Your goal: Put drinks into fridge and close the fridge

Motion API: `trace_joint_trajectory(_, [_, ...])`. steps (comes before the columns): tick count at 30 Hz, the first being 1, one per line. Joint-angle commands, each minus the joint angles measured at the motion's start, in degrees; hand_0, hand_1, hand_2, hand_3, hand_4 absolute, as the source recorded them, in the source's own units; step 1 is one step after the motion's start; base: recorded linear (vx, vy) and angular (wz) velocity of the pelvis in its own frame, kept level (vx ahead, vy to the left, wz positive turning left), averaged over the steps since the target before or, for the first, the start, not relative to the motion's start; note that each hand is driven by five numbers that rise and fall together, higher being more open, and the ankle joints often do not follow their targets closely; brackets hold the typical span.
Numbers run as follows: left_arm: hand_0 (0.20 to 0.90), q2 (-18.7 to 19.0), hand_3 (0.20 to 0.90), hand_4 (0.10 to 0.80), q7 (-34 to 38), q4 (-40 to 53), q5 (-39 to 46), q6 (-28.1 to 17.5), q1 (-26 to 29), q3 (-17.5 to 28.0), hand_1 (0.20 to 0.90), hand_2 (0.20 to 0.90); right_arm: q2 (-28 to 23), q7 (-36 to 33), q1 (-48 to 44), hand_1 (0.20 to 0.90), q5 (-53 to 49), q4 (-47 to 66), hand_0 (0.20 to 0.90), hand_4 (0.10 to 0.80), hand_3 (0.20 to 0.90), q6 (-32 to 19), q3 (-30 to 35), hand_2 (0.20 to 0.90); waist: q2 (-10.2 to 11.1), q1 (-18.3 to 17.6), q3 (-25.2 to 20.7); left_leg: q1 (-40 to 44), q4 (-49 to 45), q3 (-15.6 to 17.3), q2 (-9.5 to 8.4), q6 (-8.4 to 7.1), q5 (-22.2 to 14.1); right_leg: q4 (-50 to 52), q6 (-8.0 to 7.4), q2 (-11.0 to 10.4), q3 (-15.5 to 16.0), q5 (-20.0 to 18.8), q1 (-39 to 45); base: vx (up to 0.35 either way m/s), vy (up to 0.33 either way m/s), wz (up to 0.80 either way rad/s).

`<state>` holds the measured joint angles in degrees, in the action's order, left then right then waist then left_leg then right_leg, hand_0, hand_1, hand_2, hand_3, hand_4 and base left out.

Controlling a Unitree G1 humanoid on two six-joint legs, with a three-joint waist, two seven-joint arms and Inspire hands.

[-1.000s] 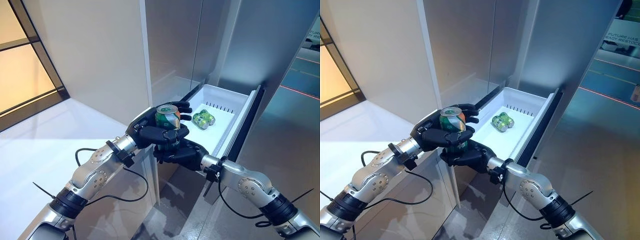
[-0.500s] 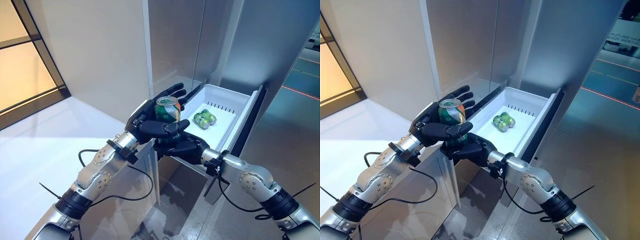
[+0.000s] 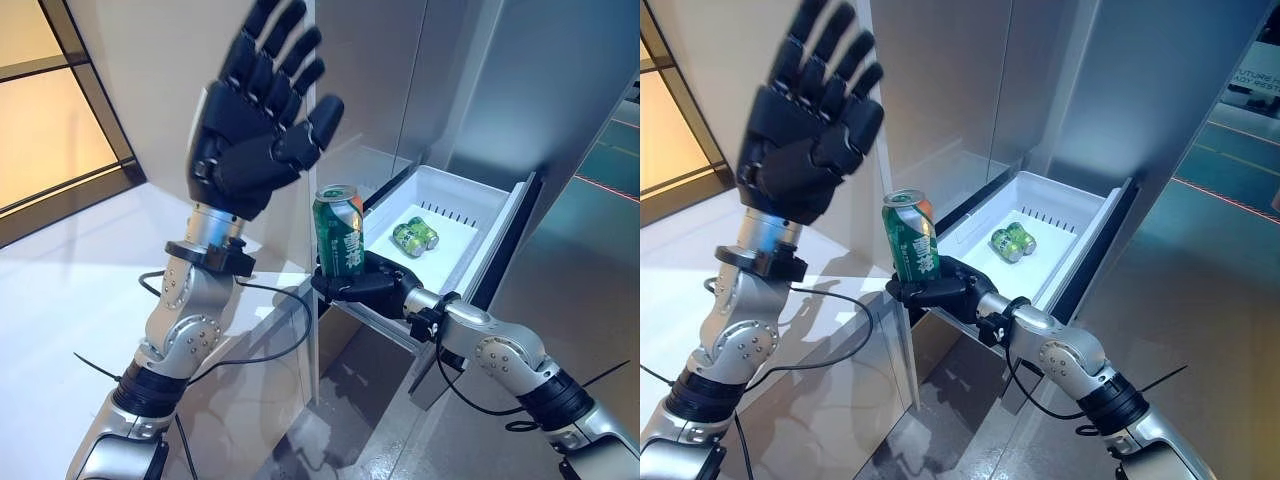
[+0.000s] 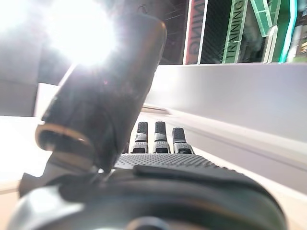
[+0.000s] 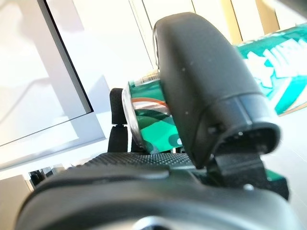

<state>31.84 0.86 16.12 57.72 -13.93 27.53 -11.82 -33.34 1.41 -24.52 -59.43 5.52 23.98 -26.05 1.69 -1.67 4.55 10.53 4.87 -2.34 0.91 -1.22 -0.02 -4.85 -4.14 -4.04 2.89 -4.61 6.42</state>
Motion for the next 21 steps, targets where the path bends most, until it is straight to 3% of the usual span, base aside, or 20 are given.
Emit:
trace_joint_trajectory(1, [0.900, 0.32, 0.900, 0.800, 0.08, -0.39, -2.83, -2.01, 6.45, 1.34, 0.900, 0.900, 4.53, 0.46, -13.25, 0.300, 2.78, 2.22, 0.300, 0.100, 0.200, -7.90, 10.31, 0.300, 1.34, 0.42, -4.91, -1.48, 0.13, 4.86, -0.96, 1.09, 0.48, -0.15, 0.79, 0.81, -0.28, 0.78, 1.69, 0.000, 0.000, 0.00])
trace_joint_trajectory(13, [0.900, -1.34, 0.900, 0.800, -2.67, -2.48, -1.69, 2.47, 5.31, 1.00, 0.900, 0.900, 4.42, -3.56, -16.03, 0.300, 14.40, -0.64, 0.300, 0.100, 0.200, -13.01, 12.07, 0.300, 1.41, 1.06, -4.35, -1.48, 0.13, 4.19, -0.98, 1.10, 0.38, -0.15, 0.89, 0.82, 0.06, 0.97, 1.94, 0.001, 0.000, 0.00])
trace_joint_trajectory(16, [0.900, -1.95, 0.900, 0.800, -3.74, -2.59, -1.16, 4.73, 4.49, 1.30, 0.900, 0.900, 3.06, -5.79, -17.87, 0.300, 20.64, -2.22, 0.300, 0.100, 0.200, -14.39, 13.44, 0.300, 1.55, 1.36, -4.10, -1.50, 0.13, 3.79, -1.01, 1.10, 0.38, -0.15, 0.88, 0.80, 0.27, 1.06, 2.12, 0.017, 0.006, 0.05])
trace_joint_trajectory(21, [0.900, -2.10, 0.900, 0.800, -8.90, -2.07, -0.19, 9.42, 1.81, 1.49, 0.900, 0.900, -0.44, -7.90, -18.36, 0.300, 22.04, -3.28, 0.300, 0.100, 0.200, -15.24, 16.11, 0.300, 1.78, 1.79, -3.64, -1.47, 0.13, 3.21, -1.04, 1.09, 0.27, -0.15, 0.84, 0.81, 0.66, 1.11, 2.32, 0.010, 0.004, 0.09])
